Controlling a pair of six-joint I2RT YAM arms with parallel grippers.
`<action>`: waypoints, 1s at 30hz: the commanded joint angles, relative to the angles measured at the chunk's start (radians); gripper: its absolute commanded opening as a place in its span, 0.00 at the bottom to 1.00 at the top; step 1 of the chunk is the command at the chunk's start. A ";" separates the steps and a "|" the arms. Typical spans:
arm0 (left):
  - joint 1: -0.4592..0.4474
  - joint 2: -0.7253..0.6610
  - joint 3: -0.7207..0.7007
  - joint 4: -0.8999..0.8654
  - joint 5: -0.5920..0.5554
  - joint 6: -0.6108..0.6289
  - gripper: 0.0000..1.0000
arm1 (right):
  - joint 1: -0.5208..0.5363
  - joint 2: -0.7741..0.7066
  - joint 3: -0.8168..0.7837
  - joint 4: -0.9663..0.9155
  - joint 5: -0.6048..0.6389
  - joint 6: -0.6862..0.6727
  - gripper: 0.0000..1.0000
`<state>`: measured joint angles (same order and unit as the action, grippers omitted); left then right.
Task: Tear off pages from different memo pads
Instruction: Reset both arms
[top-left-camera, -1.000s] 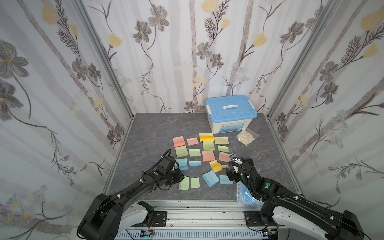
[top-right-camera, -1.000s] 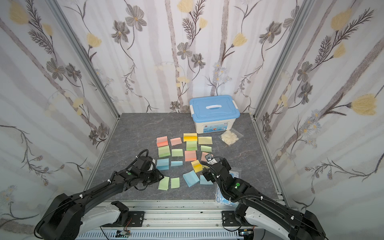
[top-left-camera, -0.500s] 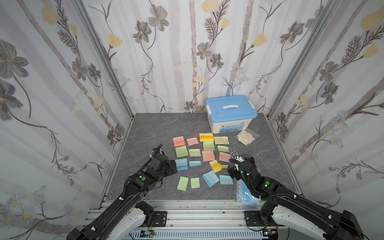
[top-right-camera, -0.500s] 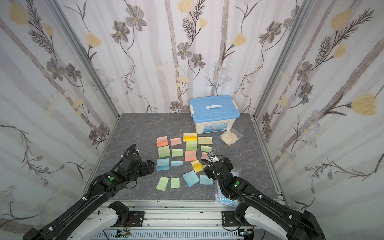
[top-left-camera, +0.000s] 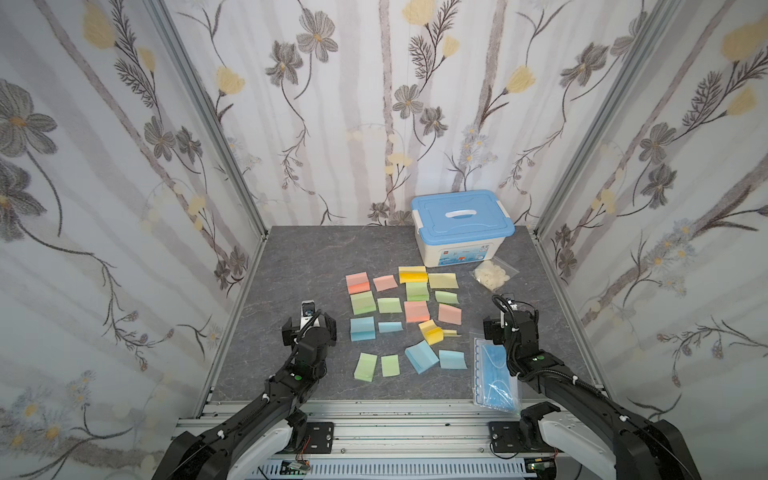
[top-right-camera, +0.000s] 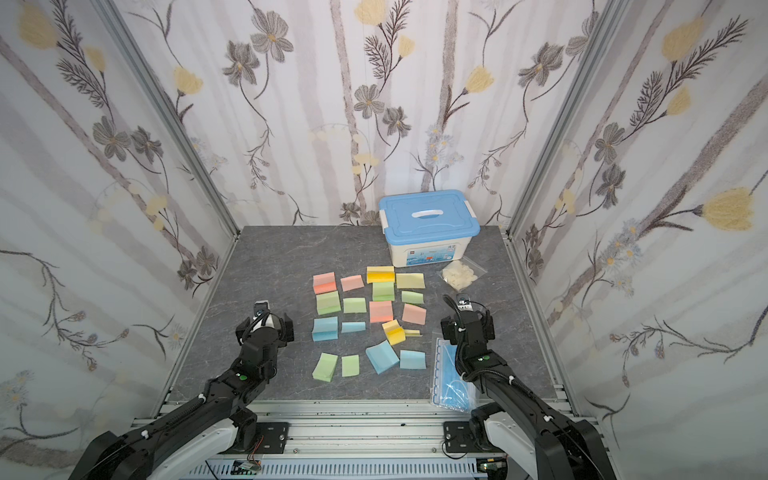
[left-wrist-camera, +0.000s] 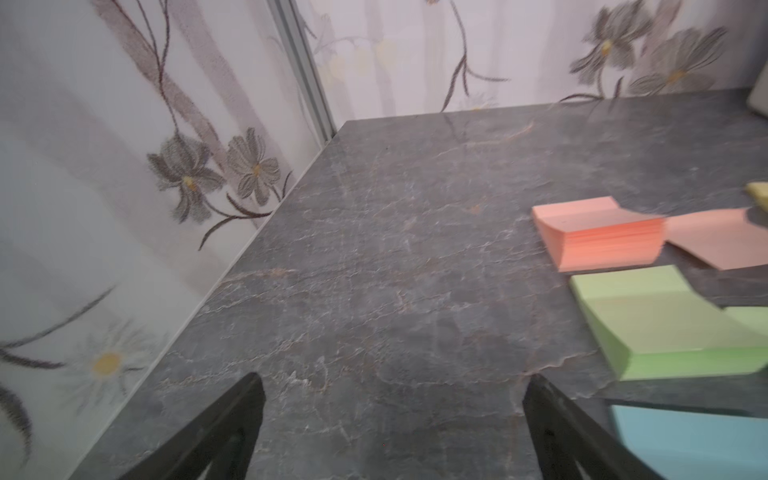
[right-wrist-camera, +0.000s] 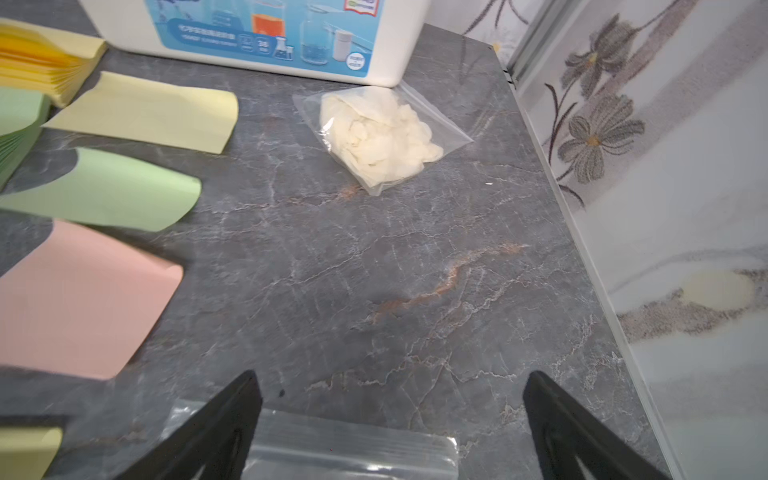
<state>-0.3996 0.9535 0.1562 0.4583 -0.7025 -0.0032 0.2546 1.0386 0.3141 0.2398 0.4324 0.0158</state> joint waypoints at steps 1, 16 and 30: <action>0.059 0.096 0.035 0.204 0.016 0.044 1.00 | -0.047 0.105 0.030 0.178 -0.009 0.093 1.00; 0.220 0.383 0.099 0.484 0.268 0.027 1.00 | -0.105 0.467 0.007 0.731 -0.217 -0.078 1.00; 0.367 0.613 0.216 0.485 0.472 -0.045 1.00 | -0.110 0.441 0.093 0.519 -0.223 -0.064 1.00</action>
<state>-0.0528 1.5639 0.3660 0.9848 -0.2947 -0.0105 0.1448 1.4796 0.4004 0.7517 0.2245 -0.0452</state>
